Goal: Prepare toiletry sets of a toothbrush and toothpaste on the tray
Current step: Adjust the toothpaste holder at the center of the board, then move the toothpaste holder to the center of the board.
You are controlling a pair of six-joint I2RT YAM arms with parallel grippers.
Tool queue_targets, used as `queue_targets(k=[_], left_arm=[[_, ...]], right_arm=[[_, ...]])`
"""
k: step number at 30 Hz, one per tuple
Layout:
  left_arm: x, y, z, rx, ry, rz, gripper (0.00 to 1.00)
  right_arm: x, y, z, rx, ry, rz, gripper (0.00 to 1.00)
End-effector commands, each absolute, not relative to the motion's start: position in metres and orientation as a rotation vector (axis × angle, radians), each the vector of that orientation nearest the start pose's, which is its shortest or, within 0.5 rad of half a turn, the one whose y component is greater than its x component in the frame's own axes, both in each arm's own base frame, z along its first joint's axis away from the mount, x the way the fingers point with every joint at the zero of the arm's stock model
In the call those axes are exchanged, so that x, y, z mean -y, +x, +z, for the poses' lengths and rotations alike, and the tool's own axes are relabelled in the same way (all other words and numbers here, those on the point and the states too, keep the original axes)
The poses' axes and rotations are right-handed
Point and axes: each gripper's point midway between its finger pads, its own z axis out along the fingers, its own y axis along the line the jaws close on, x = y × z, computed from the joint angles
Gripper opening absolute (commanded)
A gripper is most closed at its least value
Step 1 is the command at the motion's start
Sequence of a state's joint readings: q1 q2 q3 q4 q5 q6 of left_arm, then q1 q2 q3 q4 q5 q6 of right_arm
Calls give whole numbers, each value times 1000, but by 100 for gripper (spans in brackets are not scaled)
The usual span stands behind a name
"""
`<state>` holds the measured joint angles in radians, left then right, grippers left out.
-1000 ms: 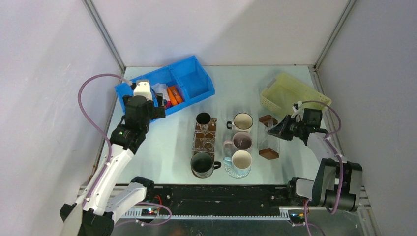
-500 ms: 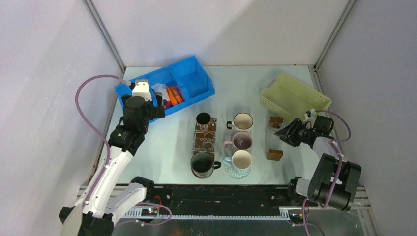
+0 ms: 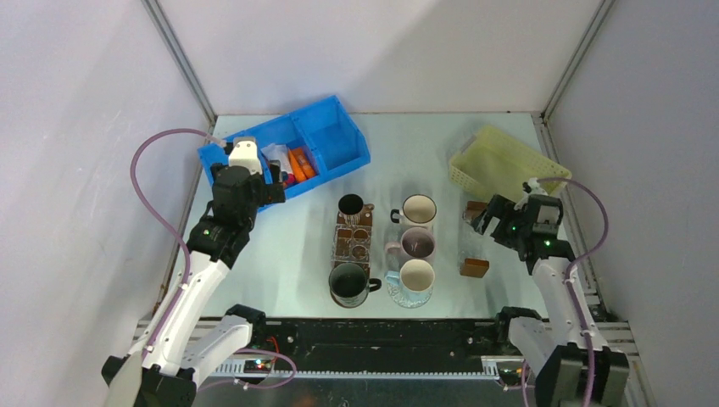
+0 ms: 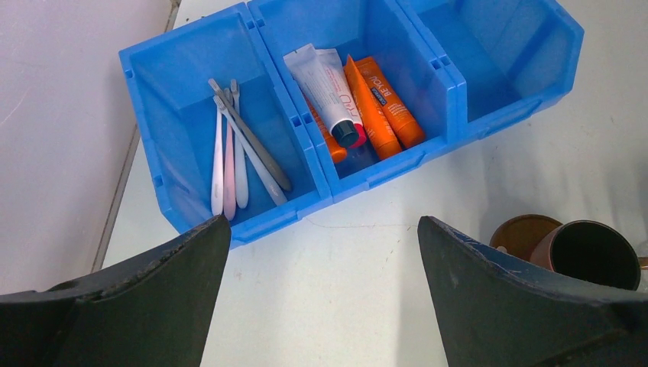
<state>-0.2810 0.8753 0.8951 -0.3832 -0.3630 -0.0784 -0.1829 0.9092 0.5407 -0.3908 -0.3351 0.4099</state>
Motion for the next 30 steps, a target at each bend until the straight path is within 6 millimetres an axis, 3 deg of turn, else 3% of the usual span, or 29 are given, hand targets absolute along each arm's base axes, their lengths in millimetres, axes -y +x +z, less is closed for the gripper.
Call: queue_targets(k=[1,3,11,16,22,25,30], left_arm=[[25,311,264,-1882,-51,113,100],[25,311,264,-1882,-50,112,100],[23,308,268,-1869,-60,118,100],[18,304,272,-1862,-81,140,100],[9,294,278,-1842,-111,162,100],[4,291,274,-1834,-131,185,100],[-2,289,273,-1819,-162,213,100]], right_arm=[[-9,265,116,-2283,465,157,99],[-7,269,115,-2308,431,48,99],[-21,288,101,-2425,335,-17,99],[-35,299,93,-2468,281,10,99],[-46,298,75,-2541,258,34,95],[-46,295,66,-2576,256,24,89],[-55,286,65,-2609,227,52,68]])
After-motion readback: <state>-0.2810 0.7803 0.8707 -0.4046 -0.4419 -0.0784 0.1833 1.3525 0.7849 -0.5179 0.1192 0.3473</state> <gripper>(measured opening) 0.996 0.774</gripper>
